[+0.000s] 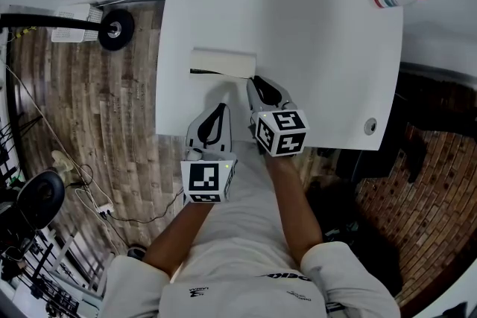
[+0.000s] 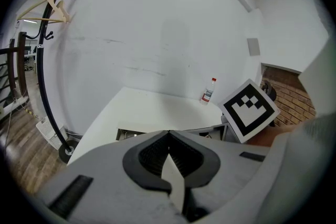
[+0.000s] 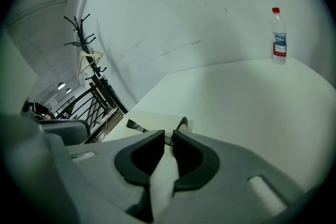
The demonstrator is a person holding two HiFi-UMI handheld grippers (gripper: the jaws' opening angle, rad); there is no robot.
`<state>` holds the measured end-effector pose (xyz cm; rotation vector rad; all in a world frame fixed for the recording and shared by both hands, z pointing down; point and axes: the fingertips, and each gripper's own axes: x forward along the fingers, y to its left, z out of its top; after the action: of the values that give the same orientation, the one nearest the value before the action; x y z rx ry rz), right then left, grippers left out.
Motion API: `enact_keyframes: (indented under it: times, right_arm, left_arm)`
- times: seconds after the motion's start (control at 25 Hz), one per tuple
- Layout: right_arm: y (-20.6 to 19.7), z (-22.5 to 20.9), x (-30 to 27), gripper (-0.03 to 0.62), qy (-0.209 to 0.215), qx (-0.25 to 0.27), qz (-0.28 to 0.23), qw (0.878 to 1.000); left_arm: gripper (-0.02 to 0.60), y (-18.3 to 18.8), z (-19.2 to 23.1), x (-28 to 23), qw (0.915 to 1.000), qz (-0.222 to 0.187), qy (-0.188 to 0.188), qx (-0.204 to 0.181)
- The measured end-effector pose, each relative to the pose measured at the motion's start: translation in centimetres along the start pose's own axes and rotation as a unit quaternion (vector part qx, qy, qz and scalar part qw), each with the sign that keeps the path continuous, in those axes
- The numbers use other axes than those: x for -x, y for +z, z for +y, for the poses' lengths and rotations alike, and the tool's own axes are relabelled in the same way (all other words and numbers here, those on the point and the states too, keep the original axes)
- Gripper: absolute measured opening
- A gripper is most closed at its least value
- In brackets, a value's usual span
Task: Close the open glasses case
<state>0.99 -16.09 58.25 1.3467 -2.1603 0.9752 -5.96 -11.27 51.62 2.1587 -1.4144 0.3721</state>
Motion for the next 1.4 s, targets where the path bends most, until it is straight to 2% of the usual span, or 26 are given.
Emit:
enact_keyframes:
  times: [0.44,0.96,1.4]
  right_arm:
    - [-1.3,0.2,-0.2,0.043,-0.020,0.043,0.005,0.999]
    - [-2.7,-0.1,-0.6,0.032,-0.027,0.054,0.017,0.998]
    - [-1.3,0.9,1.1,0.032,-0.023,0.049,-0.006,0.999]
  left_arm:
    - [-0.002,-0.2,-0.4,0.4,1.0000,-0.002,-0.006,-0.004]
    - [-0.002,-0.7,-0.6,0.5,0.9999,0.003,-0.013,-0.007]
    - [-0.002,0.3,-0.9,1.9,0.9999,-0.006,-0.009,-0.002]
